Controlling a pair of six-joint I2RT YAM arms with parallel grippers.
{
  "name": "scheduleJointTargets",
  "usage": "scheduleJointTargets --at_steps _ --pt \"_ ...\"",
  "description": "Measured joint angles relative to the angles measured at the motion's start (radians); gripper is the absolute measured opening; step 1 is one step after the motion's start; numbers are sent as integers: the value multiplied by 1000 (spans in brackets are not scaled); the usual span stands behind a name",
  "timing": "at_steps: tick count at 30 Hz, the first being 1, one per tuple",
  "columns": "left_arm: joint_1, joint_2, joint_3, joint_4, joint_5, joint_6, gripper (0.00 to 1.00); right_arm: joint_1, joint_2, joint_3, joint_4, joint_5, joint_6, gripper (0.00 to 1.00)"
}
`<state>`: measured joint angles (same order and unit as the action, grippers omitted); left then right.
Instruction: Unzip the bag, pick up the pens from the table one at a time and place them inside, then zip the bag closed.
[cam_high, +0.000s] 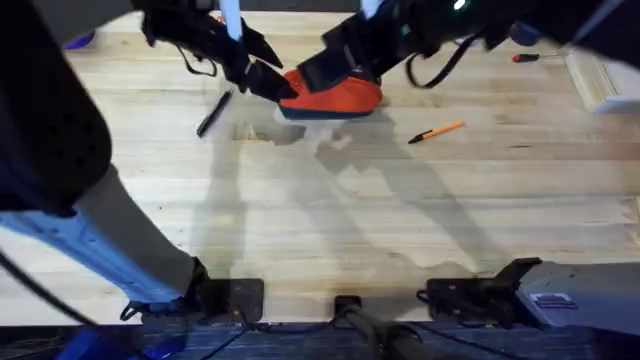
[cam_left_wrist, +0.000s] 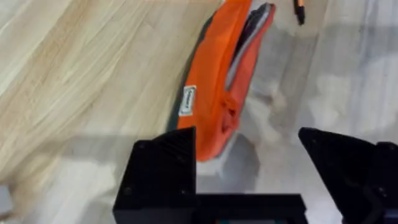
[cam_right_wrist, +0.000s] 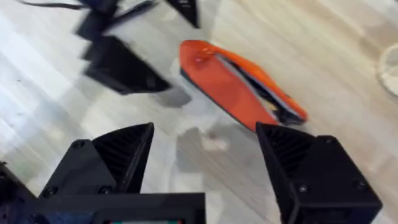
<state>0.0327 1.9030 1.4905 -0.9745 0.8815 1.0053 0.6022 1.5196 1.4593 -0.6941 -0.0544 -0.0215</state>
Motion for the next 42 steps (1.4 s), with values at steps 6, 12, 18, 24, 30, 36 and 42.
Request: scheduleJointTargets --at_steps 6,12,18,24,30,36,42 --pt "14 -87 82 -188 -40 -2 993 -89 0 53 -49 -22 -65 996" --pt "15 -182 113 -314 -77 -2 993 -166 10 55 -54 -76 -186 995" --pt "15 -279 113 -371 -114 -2 993 -168 70 57 -18 -84 -271 848" --pt "15 -380 117 -411 -146 -2 993 -168 133 57 65 -89 -346 34" --pt "15 -379 118 -412 -150 -2 993 -168 155 57 64 -90 -508 31" --pt "15 -379 118 -405 -152 -2 994 -168 204 57 63 -89 -742 31" --pt "15 -379 118 -405 -153 -2 993 -168 250 57 65 -89 -891 31"
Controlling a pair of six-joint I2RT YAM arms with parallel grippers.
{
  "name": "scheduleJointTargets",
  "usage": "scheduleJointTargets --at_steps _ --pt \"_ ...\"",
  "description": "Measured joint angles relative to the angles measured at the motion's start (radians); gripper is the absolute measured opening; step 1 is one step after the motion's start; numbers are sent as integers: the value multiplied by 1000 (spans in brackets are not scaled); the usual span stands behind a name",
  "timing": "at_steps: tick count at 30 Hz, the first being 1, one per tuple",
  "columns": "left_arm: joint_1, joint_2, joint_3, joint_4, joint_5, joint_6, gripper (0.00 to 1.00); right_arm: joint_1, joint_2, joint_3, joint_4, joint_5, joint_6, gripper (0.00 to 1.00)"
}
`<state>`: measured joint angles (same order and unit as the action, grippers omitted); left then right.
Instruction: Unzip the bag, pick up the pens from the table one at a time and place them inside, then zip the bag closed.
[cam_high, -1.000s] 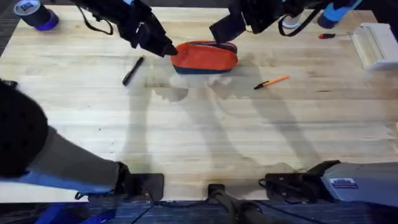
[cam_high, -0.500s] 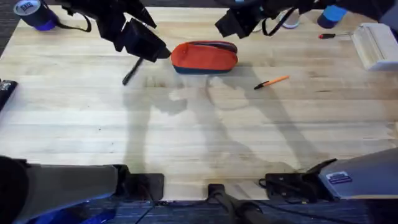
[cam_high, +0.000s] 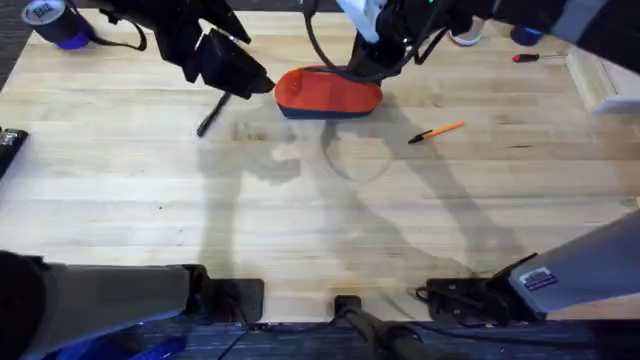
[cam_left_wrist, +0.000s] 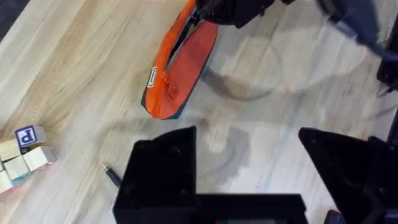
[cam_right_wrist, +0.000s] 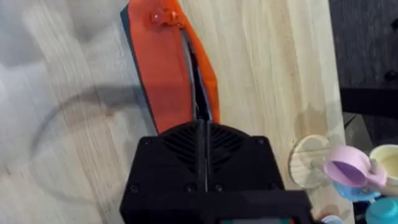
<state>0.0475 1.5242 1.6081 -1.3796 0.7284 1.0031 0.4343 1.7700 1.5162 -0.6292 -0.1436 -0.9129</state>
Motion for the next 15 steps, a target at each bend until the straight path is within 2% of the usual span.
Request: scheduleJointTargets --at_steps 15 --pt "0 0 0 0 0 0 993 0 103 0 31 1 -54 32"
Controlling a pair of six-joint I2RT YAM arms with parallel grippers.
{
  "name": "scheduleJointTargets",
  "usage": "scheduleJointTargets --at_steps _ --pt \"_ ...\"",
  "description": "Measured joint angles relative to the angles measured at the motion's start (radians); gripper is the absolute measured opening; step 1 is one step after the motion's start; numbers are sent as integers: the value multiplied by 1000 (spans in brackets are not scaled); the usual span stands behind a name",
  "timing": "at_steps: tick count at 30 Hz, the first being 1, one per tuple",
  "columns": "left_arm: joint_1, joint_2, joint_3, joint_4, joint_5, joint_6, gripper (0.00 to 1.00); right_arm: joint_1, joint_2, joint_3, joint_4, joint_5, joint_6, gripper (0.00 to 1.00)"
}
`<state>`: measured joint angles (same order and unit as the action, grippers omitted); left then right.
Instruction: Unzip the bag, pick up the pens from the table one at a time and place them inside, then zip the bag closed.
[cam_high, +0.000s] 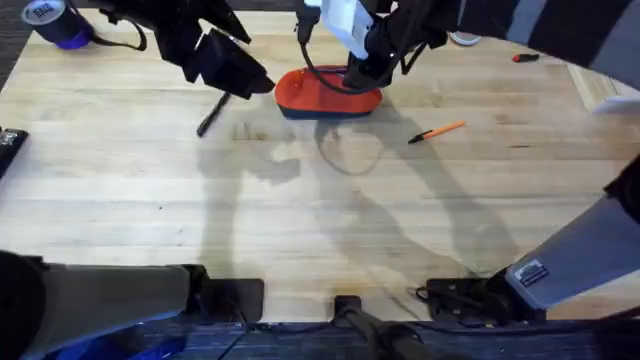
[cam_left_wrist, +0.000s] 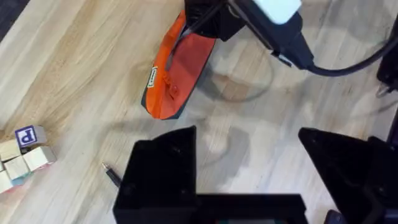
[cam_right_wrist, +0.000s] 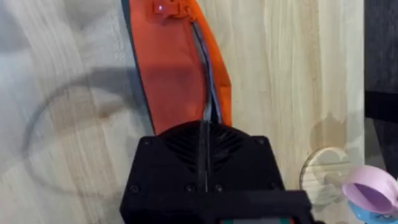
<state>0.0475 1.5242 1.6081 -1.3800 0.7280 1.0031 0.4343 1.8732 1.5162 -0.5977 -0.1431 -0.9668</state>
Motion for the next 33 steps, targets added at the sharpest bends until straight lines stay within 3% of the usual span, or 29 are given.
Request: scheduleJointTargets --at_steps 29,30,31,33 --pt "0 0 0 0 0 0 993 -4 129 3 113 -4 1 33" --pt "0 0 0 0 0 0 993 -4 129 3 113 -4 3 62" --pt "0 0 0 0 0 0 993 -4 129 3 113 -4 7 161" --pt "0 0 0 0 0 0 993 -5 129 4 113 -2 9 460"
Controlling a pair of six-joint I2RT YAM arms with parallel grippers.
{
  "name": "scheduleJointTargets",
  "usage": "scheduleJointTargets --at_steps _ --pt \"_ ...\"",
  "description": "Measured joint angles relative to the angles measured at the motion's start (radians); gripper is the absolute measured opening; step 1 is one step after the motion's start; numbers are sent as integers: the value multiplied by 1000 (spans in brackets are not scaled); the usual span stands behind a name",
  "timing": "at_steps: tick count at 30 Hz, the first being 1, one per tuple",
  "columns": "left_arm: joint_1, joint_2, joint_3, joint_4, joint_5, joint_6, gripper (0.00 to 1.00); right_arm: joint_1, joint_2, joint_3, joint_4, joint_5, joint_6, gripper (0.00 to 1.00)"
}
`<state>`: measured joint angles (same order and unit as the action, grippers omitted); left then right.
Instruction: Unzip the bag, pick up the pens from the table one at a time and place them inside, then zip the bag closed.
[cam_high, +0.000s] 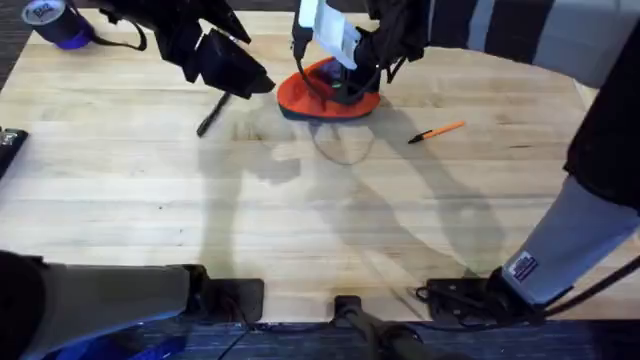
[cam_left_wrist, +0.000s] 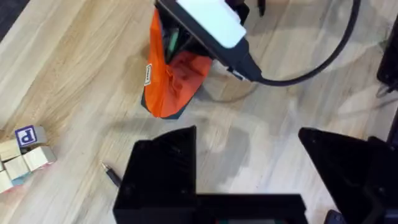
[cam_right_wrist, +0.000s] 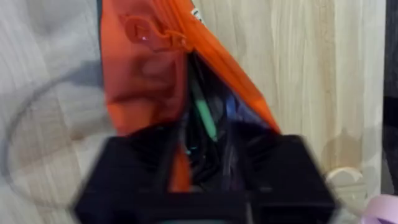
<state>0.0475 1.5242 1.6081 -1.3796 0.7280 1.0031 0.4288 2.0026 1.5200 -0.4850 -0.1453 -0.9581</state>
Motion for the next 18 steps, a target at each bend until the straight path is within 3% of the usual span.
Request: scheduleJointTargets --at_steps 3,4,18 --pt "0 0 0 0 0 0 993 -8 0 5 6 3 21 889" --pt "0 0 0 0 0 0 993 -11 0 7 7 4 30 967" --pt "0 0 0 0 0 0 994 -10 0 31 -128 -30 95 996"
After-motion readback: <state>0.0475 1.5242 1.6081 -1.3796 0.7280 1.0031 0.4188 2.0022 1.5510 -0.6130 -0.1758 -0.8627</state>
